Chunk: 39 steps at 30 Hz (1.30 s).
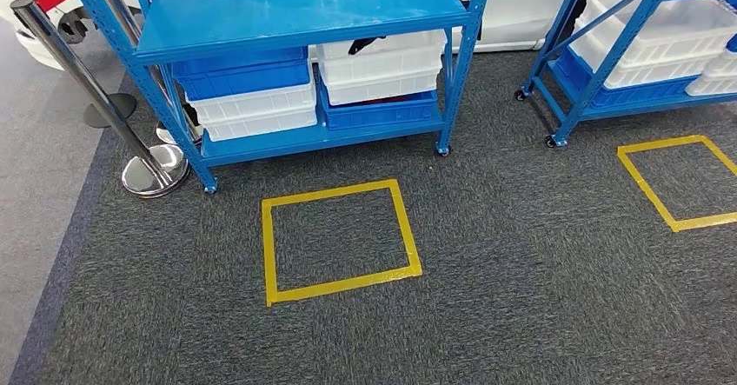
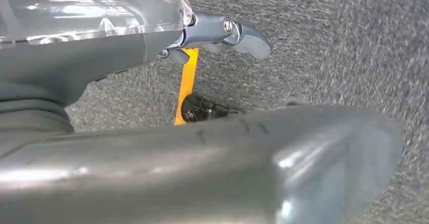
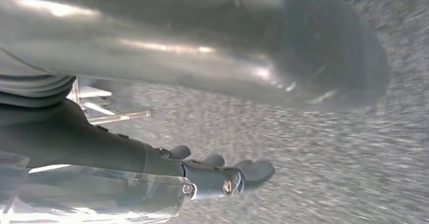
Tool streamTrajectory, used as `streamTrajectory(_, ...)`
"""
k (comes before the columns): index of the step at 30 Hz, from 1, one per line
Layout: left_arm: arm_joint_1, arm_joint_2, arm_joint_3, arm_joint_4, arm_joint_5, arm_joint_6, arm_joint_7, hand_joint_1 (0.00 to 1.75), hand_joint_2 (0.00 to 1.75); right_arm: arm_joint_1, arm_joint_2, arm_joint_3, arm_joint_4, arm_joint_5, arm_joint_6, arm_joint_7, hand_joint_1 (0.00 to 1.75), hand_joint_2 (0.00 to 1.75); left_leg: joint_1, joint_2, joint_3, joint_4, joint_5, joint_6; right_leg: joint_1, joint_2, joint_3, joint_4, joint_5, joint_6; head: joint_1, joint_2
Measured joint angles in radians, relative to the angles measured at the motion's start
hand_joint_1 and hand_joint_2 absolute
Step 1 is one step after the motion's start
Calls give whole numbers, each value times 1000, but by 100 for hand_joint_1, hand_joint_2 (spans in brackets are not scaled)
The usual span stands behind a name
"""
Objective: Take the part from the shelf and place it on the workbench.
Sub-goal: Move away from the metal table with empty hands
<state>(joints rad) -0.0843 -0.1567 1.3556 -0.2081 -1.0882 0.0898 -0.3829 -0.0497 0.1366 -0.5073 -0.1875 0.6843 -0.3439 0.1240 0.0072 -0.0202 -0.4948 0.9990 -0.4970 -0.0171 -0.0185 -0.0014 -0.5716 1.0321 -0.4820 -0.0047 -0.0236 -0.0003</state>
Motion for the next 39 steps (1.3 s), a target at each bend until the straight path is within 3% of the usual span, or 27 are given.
streamTrajectory(2,0,4,-10,0,-6,-3,1,0,0,1,2,-11,0,-4,-2,0,0,0,2,5,-11,36,-16,-9,-2,-3,14,-3,-1,-14,0,0)
streamTrajectory(3,-1,6,-16,0,-10,-6,2,0,0,1,3,-16,0,-7,-3,0,0,0,3,8,-32,79,-37,-12,-2,-4,20,-5,-4,-21,0,0)
streamTrajectory(6,0,10,-30,0,-27,-17,4,0,0,1,3,-32,0,-19,-7,-1,0,0,4,13,-147,267,-110,-16,4,-6,33,-5,-19,-32,0,0)
streamTrajectory(7,1,12,-35,0,-30,-19,4,0,0,1,3,-37,0,-22,-8,-1,0,0,4,13,-174,298,-111,-16,6,-6,40,-5,-25,-33,0,0)
streamTrajectory(8,2,14,-39,0,-32,-20,5,0,0,2,3,-41,0,-23,-8,-1,0,0,3,13,-182,289,-89,-12,8,-5,50,-5,-32,-33,0,0)
streamTrajectory(10,4,18,-46,0,-34,-21,5,0,0,4,5,-46,0,-23,-8,-1,0,0,-1,15,-153,173,3,1,11,-5,72,-6,-49,-32,0,0)
streamTrajectory(11,5,22,-47,0,-35,-21,5,0,0,5,7,-47,1,-23,-8,-1,0,0,-5,19,-134,113,38,8,12,-6,82,-7,-56,-30,0,0)
streamTrajectory(12,5,24,-48,0,-35,-21,6,0,0,5,9,-49,2,-24,-9,-2,0,0,-10,22,-120,65,55,15,12,-6,86,-8,-62,-27,0,0)
streamTrajectory(14,6,28,-51,0,-38,-23,6,0,0,3,12,-53,3,-28,-10,-3,0,0,-17,26,-111,32,52,24,12,-6,92,-9,-66,-14,0,0)
streamTrajectory(17,8,30,-59,0,-45,-30,5,0,0,3,12,-62,3,-37,-11,-8,0,0,-11,19,-72,2,53,39,13,-6,101,20,-68,5,0,0)
streamTrajectory(19,6,31,-66,0,-49,-35,4,0,0,3,12,-67,3,-39,-11,-8,0,0,-6,16,-45,-12,47,45,10,-3,52,105,-98,12,1,0)
streamTrajectory(21,4,32,-71,0,-54,-39,2,0,0,2,12,-70,4,-39,-10,-8,0,0,-5,14,-31,-13,35,47,6,-1,-36,218,-144,19,1,0)
streamTrajectory(22,4,32,-72,0,-55,-40,1,0,0,2,10,-71,4,-39,-3,-9,0,0,-5,13,-22,-13,26,46,4,-1,-71,250,-154,22,1,0)
streamTrajectory(23,5,33,-73,0,-56,-42,-1,0,0,4,5,-72,4,-40,12,-16,0,0,-4,11,-10,-13,16,45,2,-1,-90,251,-147,26,1,0)
streamTrajectory(24,6,33,-73,0,-55,-44,-2,0,0,9,-5,-74,4,-43,38,-29,0,0,-3,9,4,-13,6,42,1,-1,-92,219,-117,29,1,0)
streamTrajectory(26,10,33,-73,1,-53,-49,-3,0,0,24,-36,-78,4,-49,96,-63,0,0,-3,6,32,-11,-17,34,-3,-2,-70,103,-17,32,1,0)
streamTrajectory(28,10,33,-73,2,-53,-51,-3,0,0,34,-66,-84,5,-54,128,-82,0,0,-5,4,46,-10,-39,22,0,-3,-54,29,38,20,1,0)
streamTrajectory(31,7,36,-73,2,-52,-51,-3,0,0,39,-91,-89,6,-53,134,-85,0,0,-5,5,55,4,-48,4,4,-1,-41,16,33,-7,1,0)
streamTrajectory(33,6,38,-74,2,-53,-51,-4,0,0,42,-98,-90,6,-52,130,-85,0,0,-2,10,25,73,-49,-5,3,0,-20,7,22,-20,0,0)
streamTrajectory(36,5,39,-74,2,-53,-53,-4,0,0,42,-101,-90,6,-52,128,-84,0,0,0,14,-99,257,-111,-15,5,0,8,3,-2,-29,0,0)
streamTrajectory(37,6,39,-74,3,-54,-53,-4,0,0,42,-101,-90,6,-52,128,-84,0,0,0,14,-136,294,-135,-15,6,1,20,3,-12,-30,0,0)
streamTrajectory(38,8,39,-74,3,-54,-53,-4,0,0,42,-101,-90,6,-52,129,-84,0,0,-1,14,-160,302,-144,-13,7,2,34,3,-23,-30,0,0)
streamTrajectory(39,9,39,-74,3,-54,-53,-4,0,0,43,-101,-90,6,-51,129,-84,0,0,-3,14,-170,279,-131,-9,9,2,49,3,-35,-30,0,0)
